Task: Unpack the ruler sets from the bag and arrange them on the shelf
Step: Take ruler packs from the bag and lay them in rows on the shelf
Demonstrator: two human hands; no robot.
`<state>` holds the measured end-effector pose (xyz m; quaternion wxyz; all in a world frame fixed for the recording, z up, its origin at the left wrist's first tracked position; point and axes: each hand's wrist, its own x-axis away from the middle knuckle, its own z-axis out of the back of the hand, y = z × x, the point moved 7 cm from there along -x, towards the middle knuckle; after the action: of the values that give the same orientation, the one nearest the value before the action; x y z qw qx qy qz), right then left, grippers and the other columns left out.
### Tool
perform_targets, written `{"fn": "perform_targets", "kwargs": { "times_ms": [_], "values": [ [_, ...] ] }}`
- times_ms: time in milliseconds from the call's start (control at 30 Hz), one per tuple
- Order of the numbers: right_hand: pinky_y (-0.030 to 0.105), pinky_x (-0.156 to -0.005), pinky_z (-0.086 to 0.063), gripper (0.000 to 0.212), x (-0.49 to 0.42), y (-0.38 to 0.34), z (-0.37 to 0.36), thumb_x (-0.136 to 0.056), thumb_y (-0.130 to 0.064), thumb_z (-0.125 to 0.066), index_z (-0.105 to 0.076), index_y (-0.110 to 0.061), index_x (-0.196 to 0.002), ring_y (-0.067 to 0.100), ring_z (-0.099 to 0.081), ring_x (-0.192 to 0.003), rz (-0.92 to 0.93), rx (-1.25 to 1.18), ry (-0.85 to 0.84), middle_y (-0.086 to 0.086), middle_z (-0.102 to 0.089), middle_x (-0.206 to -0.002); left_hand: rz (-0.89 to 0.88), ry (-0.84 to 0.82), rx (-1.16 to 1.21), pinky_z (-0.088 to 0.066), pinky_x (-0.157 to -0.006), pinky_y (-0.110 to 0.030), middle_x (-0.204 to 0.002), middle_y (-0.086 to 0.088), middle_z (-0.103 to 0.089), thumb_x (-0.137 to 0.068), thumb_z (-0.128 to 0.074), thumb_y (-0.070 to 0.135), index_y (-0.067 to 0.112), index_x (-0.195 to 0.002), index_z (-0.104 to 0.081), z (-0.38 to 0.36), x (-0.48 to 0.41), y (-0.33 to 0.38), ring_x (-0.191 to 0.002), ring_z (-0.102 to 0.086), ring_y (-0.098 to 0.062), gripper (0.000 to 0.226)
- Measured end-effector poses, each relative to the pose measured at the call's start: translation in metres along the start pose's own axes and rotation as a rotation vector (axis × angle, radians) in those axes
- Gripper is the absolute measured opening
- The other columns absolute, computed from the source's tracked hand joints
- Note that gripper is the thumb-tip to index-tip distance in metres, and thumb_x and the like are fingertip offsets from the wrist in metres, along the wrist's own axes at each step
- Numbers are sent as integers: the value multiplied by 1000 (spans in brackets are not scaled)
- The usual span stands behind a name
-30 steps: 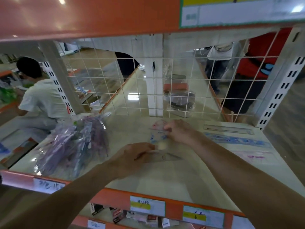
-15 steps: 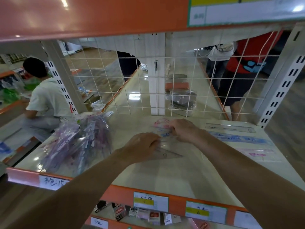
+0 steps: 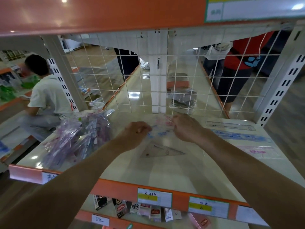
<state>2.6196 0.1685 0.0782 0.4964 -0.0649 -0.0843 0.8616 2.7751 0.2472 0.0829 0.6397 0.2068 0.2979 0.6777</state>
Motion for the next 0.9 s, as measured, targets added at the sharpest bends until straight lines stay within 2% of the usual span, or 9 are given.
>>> {"fn": "perform_targets", "kwargs": {
  "times_ms": [67, 167, 233, 300, 467, 567, 733, 900],
  "values": [
    [30, -87, -41, 31, 26, -25, 5, -89, -4, -42, -57, -4, -116, 27, -52, -110, 131, 22, 49, 10, -55, -116, 79, 73, 144, -45, -71, -24, -84, -2, -65, -93, -54, 10, 16, -93, -69, 14, -2, -9, -75, -58, -16, 16],
    [31, -93, -43, 29, 66, -53, -20, -94, -12, -42, -58, -13, -119, 24, -53, -118, 274, -95, -129, 8, -56, -125, 253, 92, 387, -47, -64, -26, -76, -7, -59, -93, -49, 1, 11, -88, -65, 22, 2, -20, -69, -56, -15, 19],
    [31, -110, -32, 36, 76, -56, -37, -99, -20, -38, -52, -20, -133, 18, -41, -132, 333, -112, -212, -1, -44, -144, 314, 74, 483, -50, -60, -25, -74, -7, -57, -93, -48, -1, 6, -93, -64, 23, 5, -19, -67, -57, -15, 18],
    [26, -116, -19, 39, 73, -51, -41, -100, -21, -37, -49, -24, -137, 10, -30, -139, 356, -145, -212, -9, -35, -151, 348, 60, 551, -51, -56, -24, -75, -7, -57, -94, -47, 0, 5, -96, -63, 22, 8, -17, -64, -58, -15, 17],
    [18, -114, -12, 41, 71, -48, -40, -99, -14, -37, -53, -24, -135, 5, -28, -139, 392, -174, -240, -14, -37, -150, 390, 33, 600, -51, -53, -23, -80, -9, -56, -93, -49, 0, 7, -92, -64, 21, 15, -15, -62, -57, -18, 17],
    [21, -116, -16, 42, 76, -47, -35, -98, -9, -35, -54, -23, -134, 4, -30, -138, 422, -175, -251, -14, -38, -149, 413, 10, 594, -49, -53, -23, -81, -10, -55, -92, -48, -1, 2, -100, -63, 21, 22, -17, -62, -56, -19, 17],
    [14, -106, -24, 40, 71, -47, -19, -94, -1, -38, -64, -15, -121, 7, -43, -130, 406, -208, -218, -10, -50, -140, 432, 0, 597, -47, -47, -21, -75, -9, -55, -91, -46, -5, -1, -101, -61, 20, 28, -18, -59, -55, -18, 19],
    [7, -98, -25, 36, 71, -49, -19, -91, 0, -45, -68, -13, -115, 7, -48, -126, 375, -286, -214, -7, -55, -136, 427, 1, 594, -48, -45, -20, -76, -8, -56, -90, -49, -3, -1, -106, -60, 19, 29, -19, -58, -57, -17, 20]
  ]
}}
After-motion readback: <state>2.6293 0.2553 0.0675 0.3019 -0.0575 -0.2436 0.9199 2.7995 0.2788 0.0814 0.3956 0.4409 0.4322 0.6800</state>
